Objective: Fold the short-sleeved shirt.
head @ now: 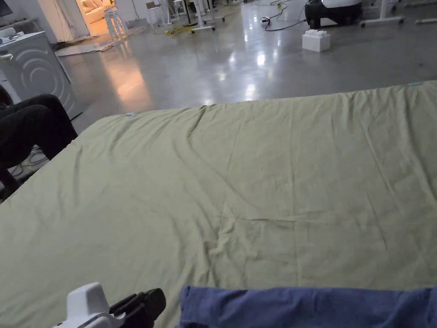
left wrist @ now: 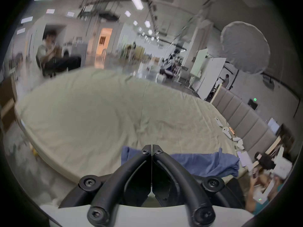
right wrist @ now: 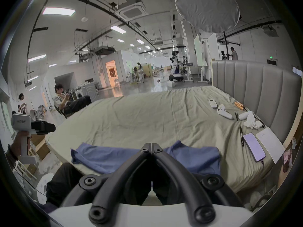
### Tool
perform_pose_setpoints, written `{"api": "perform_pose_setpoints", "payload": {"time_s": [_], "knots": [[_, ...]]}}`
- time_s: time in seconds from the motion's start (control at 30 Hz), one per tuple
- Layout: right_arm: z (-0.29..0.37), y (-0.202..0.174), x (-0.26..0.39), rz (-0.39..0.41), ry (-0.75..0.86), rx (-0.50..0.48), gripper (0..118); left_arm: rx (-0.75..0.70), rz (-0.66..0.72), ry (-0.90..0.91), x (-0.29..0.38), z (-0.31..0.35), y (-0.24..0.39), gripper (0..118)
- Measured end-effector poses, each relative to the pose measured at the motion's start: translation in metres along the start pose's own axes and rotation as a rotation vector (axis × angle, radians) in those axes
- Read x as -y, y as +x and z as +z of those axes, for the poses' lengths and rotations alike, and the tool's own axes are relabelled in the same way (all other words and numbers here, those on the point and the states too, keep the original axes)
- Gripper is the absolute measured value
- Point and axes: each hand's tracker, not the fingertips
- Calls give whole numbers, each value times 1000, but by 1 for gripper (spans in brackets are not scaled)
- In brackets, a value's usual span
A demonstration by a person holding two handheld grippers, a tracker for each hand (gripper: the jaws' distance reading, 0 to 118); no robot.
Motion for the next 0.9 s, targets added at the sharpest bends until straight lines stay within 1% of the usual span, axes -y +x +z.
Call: {"api": "perform_pose_setpoints", "payload": {"time_s": [0.03, 0.07, 0.1, 0.13, 0.17, 0.2, 0.3, 0.33, 0.4, 0.43, 0.47, 0.5, 0.57, 0.6, 0.63, 0.67, 0.7, 0.73, 0.77, 0.8, 0.83, 0.87, 0.9], "knots": [[2, 0, 1, 1, -13, 6, 0, 6, 35, -27, 2, -9, -11, 6], [3, 1, 2, 1, -23, 14, 0, 19, 72, -57, 3, -20, -23, 19], [4, 2, 4, 1, -30, 20, 0, -4, 89, -92, 6, -33, -31, 47], [4, 4, 5, -4, -36, 26, 0, -9, 90, -124, 9, -44, -38, 70], [5, 4, 4, -12, -41, 31, 0, -7, 96, -151, 11, -56, -43, 87], [5, 5, 5, -24, -42, 36, 0, -9, 73, -165, 15, -67, -47, 97], [5, 4, 3, -51, -38, 43, 0, -12, 69, -217, 24, -94, -53, 97], [4, 4, 3, -52, -35, 47, 0, -6, 87, -216, 25, -95, -44, 97], [2, 3, 2, -59, -31, 54, 0, 35, 176, -240, 26, -112, -47, 97], [2, 2, 1, -64, -31, 55, 0, 47, 198, -246, 27, -121, -48, 97], [1, 2, 1, -67, -32, 55, 0, 39, 205, -293, 32, -139, -61, 97], [0, 2, 1, -68, -32, 54, 0, 19, 201, -335, 30, -146, -60, 95], [-1, 2, 0, -64, -36, 56, 0, 5, 191, -320, 22, -150, -57, 89], [-1, 2, 0, -64, -37, 56, 0, 15, 192, -311, 17, -145, -55, 78], [-2, 2, 1, -69, -38, 53, 0, 28, 208, -292, 14, -146, -55, 57], [-3, 3, 2, -81, -44, 44, 0, 44, 259, -285, 13, -150, -57, 31], [-4, 4, 3, -88, -50, 40, 0, 54, 315, -291, 15, -156, -60, 15], [-6, 4, 4, -90, -55, 41, 0, 73, 366, -291, 18, -160, -60, 15], [-6, 4, 4, -87, -62, 44, 0, 68, 389, -300, 21, -165, -61, 15], [-6, 3, 4, -77, -70, 50, 0, 62, 374, -306, 24, -168, -61, 11], [-6, 5, 5, -66, -73, 57, 0, 62, 373, -307, 27, -168, -59, 10], [-4, 5, 5, -59, -73, 60, 0, 63, 379, -297, 29, -155, -36, 10], [-2, 6, 5, -56, -73, 59, 0, 77, 399, -282, 28, -151, -35, 9]]}}
